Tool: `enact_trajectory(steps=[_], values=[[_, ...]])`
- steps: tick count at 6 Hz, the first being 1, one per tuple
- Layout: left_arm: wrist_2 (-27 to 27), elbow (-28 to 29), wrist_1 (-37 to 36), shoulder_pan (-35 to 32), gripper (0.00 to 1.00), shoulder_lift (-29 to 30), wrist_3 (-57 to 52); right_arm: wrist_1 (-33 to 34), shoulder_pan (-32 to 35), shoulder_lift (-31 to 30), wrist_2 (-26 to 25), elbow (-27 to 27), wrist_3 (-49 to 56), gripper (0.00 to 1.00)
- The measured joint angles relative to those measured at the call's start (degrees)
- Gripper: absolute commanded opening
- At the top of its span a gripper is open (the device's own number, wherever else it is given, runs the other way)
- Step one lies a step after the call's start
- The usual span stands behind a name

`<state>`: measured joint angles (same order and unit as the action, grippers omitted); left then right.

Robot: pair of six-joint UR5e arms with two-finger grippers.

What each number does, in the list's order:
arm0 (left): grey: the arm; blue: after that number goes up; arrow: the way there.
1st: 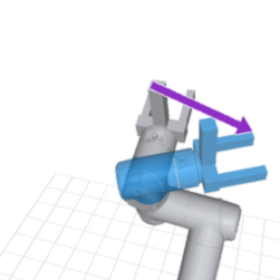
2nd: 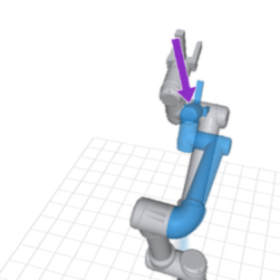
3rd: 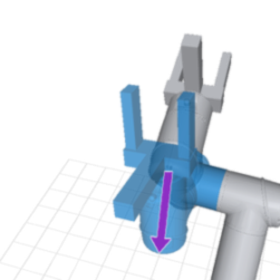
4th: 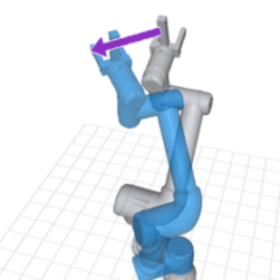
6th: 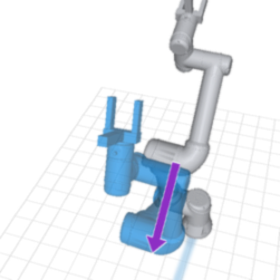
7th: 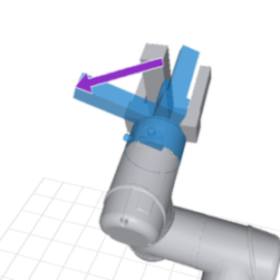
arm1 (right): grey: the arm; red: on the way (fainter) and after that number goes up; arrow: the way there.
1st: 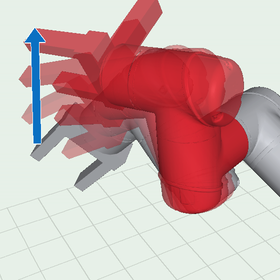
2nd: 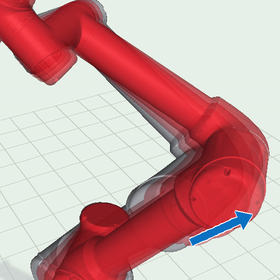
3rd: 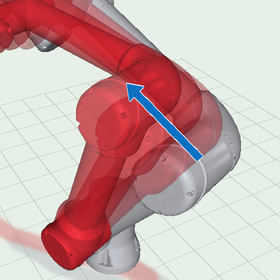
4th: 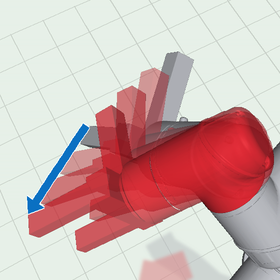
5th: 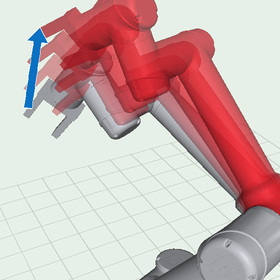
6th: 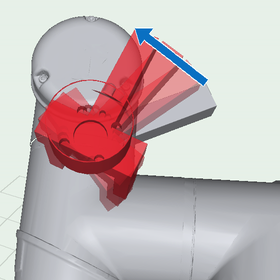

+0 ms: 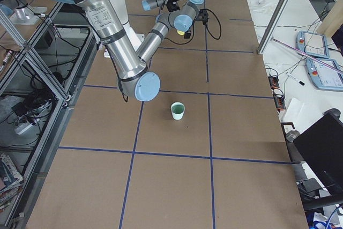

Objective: Transfer and stack yellow cup on green cup

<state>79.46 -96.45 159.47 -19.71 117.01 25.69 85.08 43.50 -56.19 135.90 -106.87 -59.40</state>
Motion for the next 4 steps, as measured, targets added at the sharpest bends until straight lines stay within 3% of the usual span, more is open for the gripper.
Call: enact_trajectory(steps=[3, 4], values=[[-0.01, 0.03, -0.48, 0.86, 0.42, 0.05, -3.84, 0.00, -2.34, 1.76, -0.90, 2.02, -0.96, 0.98], [-0.01, 0.03, -0.54, 1.09, 0.42, 0.06, -4.91, 0.00, -2.93, 2.23, -1.01, 2.90, -0.97, 0.93]])
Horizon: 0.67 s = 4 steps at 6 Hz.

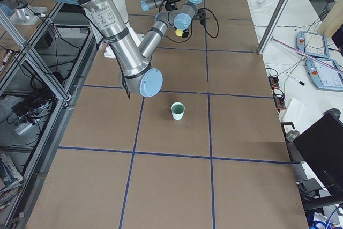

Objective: Transfer and stack yellow cup on green cup

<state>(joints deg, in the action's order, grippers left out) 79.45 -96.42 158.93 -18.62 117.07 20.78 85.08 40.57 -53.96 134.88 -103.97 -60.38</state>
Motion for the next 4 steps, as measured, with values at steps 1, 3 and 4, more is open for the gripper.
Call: enact_trajectory(steps=[1, 3, 4], values=[[-0.03, 0.00, -0.02, 0.35, 0.43, 0.04, -0.32, 0.00, -0.43, 0.30, -0.04, 0.63, 0.00, 0.80], [-0.06, 0.00, -0.03, 0.81, 0.51, 0.08, -0.38, 0.00, -0.71, 0.39, -0.06, 1.39, 0.00, 0.55], [-0.04, -0.02, -0.03, 0.84, 0.52, 0.13, -0.38, 0.00, -0.81, 0.42, -0.06, 1.52, 0.00, 0.47]])
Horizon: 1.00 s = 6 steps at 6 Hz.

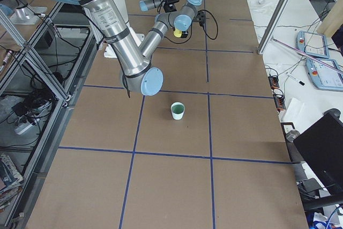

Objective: Transfer and stack yellow cup on green cup

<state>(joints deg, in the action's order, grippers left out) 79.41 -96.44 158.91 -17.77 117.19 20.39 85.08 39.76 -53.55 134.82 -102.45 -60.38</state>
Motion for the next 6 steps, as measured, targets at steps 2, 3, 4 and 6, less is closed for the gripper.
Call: enact_trajectory(steps=[2, 3, 4, 6], values=[[-0.79, -0.02, 0.08, 0.30, 0.55, 0.04, 0.07, 0.00, -0.10, 0.02, 0.03, 0.05, 0.00, 0.33], [-1.59, -0.02, 0.20, 0.58, 0.57, 0.05, 0.06, -0.02, -0.16, 0.02, 0.07, 0.05, 0.00, 0.32], [-1.87, 0.00, 0.25, 0.75, 0.57, 0.05, 0.02, -0.07, -0.22, 0.06, 0.08, 0.06, 0.00, 0.32], [-1.97, 0.01, 0.26, 0.81, 0.64, 0.05, 0.00, -0.74, -0.45, 0.08, 0.13, 0.03, 0.00, 0.12]])
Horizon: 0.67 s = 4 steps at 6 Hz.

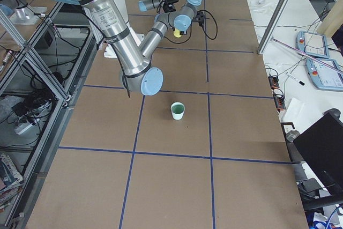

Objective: Transfer and stack yellow cup on green cup

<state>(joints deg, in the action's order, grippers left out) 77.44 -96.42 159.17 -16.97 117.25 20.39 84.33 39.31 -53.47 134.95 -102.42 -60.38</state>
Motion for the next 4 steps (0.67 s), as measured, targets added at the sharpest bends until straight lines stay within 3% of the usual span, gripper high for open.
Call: enact_trajectory(steps=[1, 4], values=[[-0.04, -0.01, 0.00, 0.00, 0.72, 0.04, 0.00, -1.16, -0.16, -0.10, 0.00, 0.06, -0.03, 0.00], [-0.48, -0.03, 0.09, 0.12, 0.98, -0.01, 0.09, -2.41, -0.26, -0.19, 0.01, 0.08, -0.89, 0.00]])
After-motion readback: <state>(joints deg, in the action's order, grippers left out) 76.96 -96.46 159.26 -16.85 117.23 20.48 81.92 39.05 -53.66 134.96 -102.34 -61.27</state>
